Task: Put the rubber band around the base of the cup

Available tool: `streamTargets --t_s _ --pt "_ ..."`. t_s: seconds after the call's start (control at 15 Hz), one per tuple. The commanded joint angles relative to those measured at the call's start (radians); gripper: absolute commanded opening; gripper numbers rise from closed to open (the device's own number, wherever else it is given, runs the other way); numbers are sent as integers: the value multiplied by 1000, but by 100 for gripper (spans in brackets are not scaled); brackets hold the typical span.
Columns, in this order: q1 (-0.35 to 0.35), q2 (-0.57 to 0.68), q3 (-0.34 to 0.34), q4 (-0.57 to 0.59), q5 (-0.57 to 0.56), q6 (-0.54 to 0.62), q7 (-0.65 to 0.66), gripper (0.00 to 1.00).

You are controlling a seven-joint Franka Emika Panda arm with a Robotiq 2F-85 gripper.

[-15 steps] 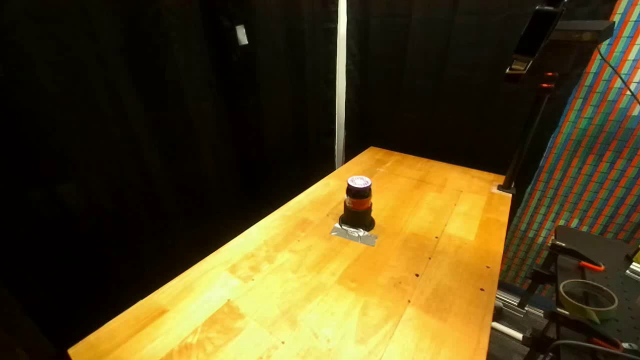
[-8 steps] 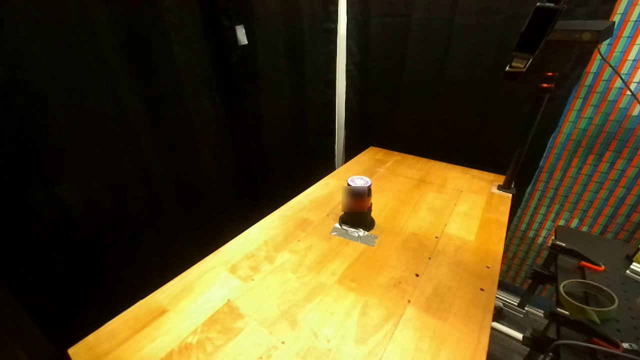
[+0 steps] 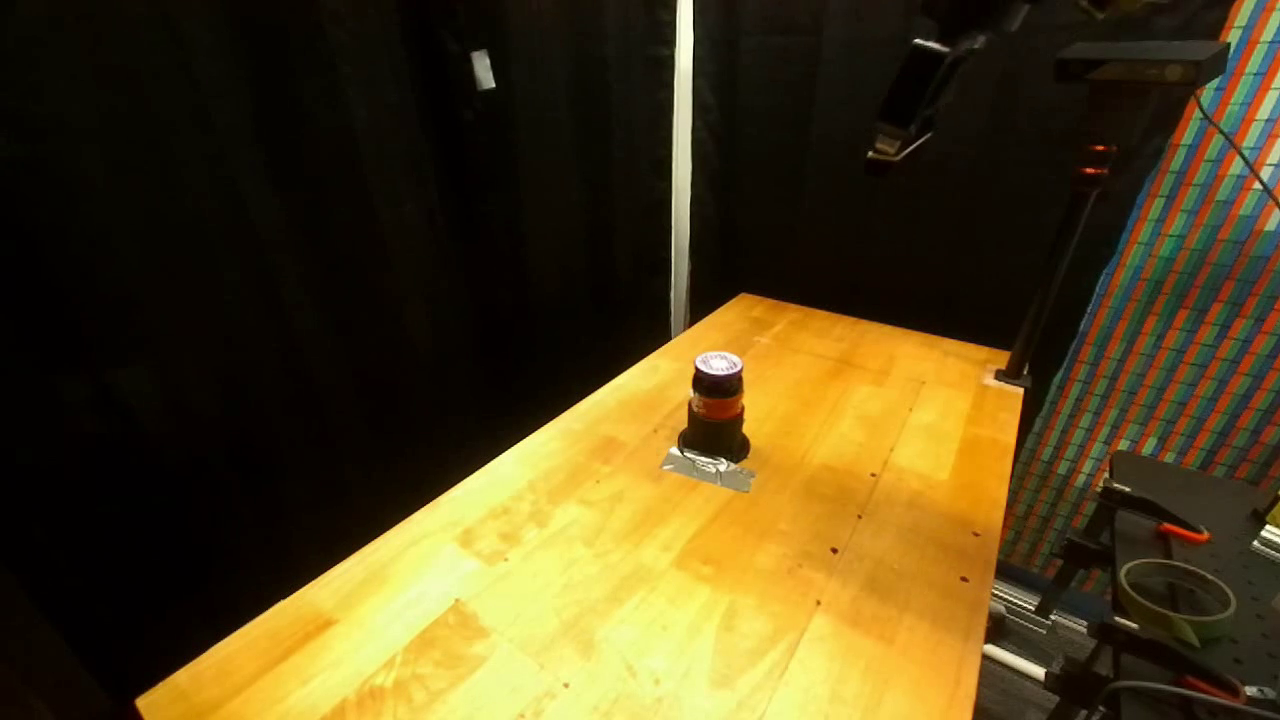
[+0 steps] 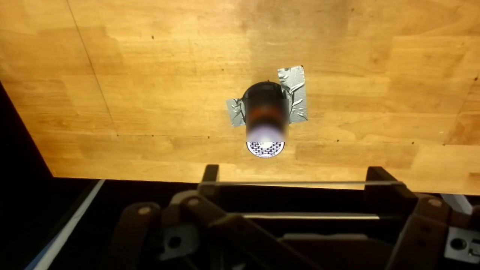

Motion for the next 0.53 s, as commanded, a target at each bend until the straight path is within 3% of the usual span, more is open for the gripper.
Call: streamTargets --t_s 0.0,0.47 --pt "15 259 -20 219 17 8 -2 100" --pt "62 716 -84 571 11 -50 5 100"
